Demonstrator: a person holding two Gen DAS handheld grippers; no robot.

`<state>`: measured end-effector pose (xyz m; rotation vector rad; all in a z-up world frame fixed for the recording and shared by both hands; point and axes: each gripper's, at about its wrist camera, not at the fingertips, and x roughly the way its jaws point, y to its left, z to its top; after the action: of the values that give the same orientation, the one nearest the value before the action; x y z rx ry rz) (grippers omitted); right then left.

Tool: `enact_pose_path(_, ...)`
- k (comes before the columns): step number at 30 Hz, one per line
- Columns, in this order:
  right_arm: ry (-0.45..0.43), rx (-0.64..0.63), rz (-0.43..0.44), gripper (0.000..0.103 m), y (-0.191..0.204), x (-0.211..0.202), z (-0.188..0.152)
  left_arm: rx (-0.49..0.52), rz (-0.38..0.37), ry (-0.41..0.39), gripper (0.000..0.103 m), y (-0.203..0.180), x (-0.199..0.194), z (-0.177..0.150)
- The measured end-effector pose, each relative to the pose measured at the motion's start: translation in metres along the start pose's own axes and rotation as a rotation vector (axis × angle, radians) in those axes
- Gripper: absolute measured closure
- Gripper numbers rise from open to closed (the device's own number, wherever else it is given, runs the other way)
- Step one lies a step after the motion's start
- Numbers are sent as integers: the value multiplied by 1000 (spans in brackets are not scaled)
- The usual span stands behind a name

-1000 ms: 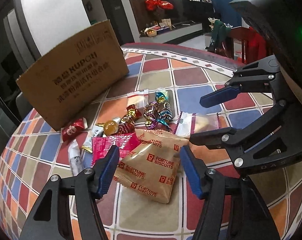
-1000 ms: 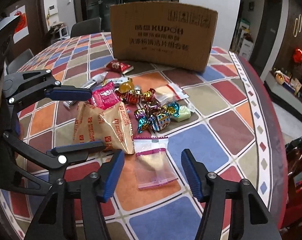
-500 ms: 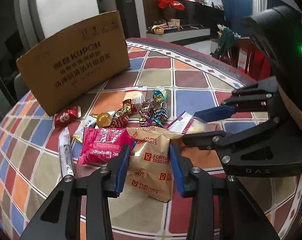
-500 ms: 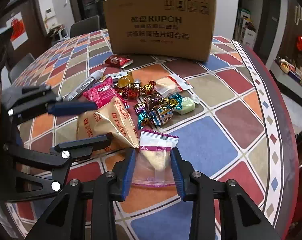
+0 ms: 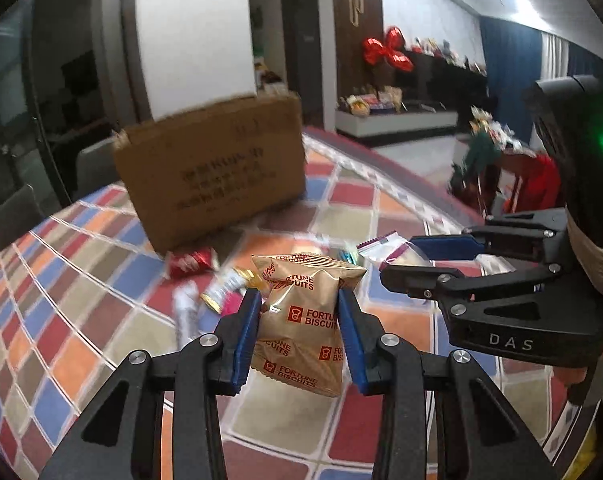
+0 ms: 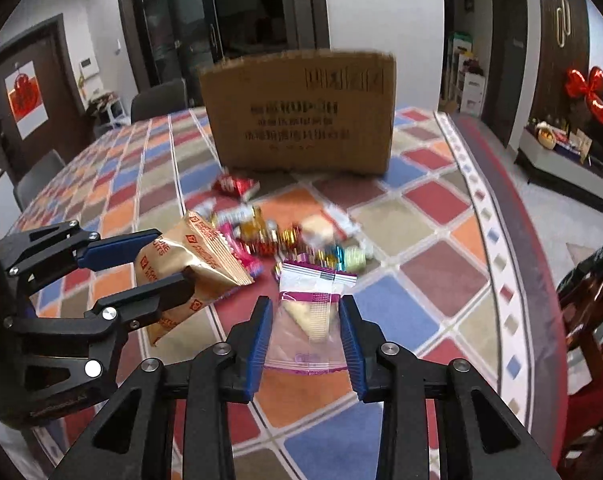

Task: Organize snacks
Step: 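Lift both bags into the cardboard box and open both grippers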

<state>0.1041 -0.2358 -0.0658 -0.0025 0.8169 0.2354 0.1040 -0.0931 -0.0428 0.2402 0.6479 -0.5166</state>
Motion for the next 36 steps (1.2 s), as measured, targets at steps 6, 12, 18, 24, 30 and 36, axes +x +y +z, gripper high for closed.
enact_pose_path(6,-96,-11,6,68,4,-16,43,-6,63,-95,65,20,-15,39)
enact_pose_path(12,-171,-35,3,68,3,-18,93,-25,103,-151,65,47,-15,77)
enact_pose_path(18,-199,-54,9,68,-1,-8,143,-32,133,-170,65,72,-7,111)
enact_pose_path(24,-192,-76,-11,68,-7,9,186,-43,154,-138,65,98,14,144)
enact_pose_path(30,-151,-71,-19,68,-13,30,221,-76,152,-73,65,125,45,177)
enact_pose_path(36,-92,-34,-15,68,-26,55,244,-137,127,7,65,143,76,194)
